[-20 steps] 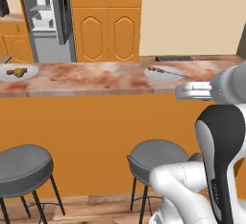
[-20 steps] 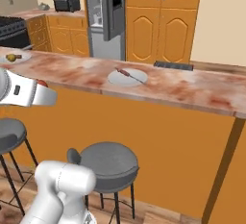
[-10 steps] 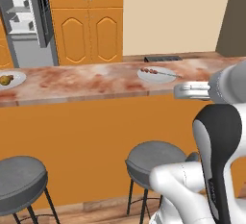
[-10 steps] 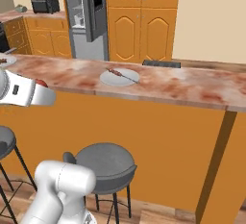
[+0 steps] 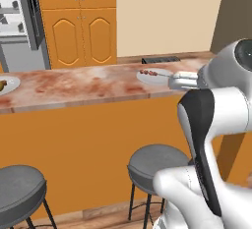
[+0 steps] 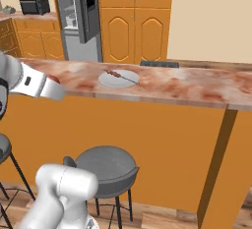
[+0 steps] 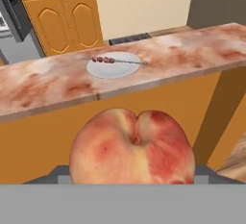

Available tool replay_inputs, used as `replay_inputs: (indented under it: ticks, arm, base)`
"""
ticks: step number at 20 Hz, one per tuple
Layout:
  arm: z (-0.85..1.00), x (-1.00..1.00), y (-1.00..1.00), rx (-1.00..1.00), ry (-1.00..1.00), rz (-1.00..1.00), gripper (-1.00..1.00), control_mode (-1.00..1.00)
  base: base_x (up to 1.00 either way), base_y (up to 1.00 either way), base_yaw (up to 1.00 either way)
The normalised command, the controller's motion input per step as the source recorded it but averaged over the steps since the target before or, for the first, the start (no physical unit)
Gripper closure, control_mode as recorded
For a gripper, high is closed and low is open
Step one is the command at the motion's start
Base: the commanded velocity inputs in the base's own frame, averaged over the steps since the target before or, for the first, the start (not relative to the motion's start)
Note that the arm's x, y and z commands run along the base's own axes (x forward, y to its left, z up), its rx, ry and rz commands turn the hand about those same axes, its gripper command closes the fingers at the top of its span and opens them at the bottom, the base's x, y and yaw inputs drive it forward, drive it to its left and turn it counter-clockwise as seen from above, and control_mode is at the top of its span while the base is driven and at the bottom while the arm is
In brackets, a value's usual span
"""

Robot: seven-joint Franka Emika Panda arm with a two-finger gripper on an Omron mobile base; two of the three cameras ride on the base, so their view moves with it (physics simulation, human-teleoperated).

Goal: Pick up the apple and peach from the fridge and place one fruit on each plate on the dining counter.

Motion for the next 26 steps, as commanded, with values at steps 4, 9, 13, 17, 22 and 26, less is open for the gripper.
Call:
replay_inputs:
  ticks: [4, 9, 13, 17, 22, 26]
  arm:
    - [-0.1, 1.0, -0.14, 0.19, 0.16, 0.0, 1.0, -1.0]
    - [-0.2, 1.0, -0.28, 0.2, 0.16, 0.09, 1.0, -1.0]
    - [-0.21, 1.0, -0.17, 0.13, 0.12, 0.04, 1.0, -1.0]
    - [-0.09, 1.0, -0.05, 0.02, 0.16, 0.0, 1.0, -1.0]
    - [-0.27, 0.8, 0.0, -0.02, 0.16, -0.03, 1.0, -1.0]
    - [-0.34, 0.62, -0.02, -0.02, 0.11, -0.11, 1.0, -1.0]
  base:
    - [0.0, 0.0, 0.0]
    - [0.0, 0.0, 0.0]
    - [0.0, 0.0, 0.0]
    - [0.0, 0.0, 0.0]
    - [0.0, 0.0, 0.0]
    - [0.0, 0.0, 0.0]
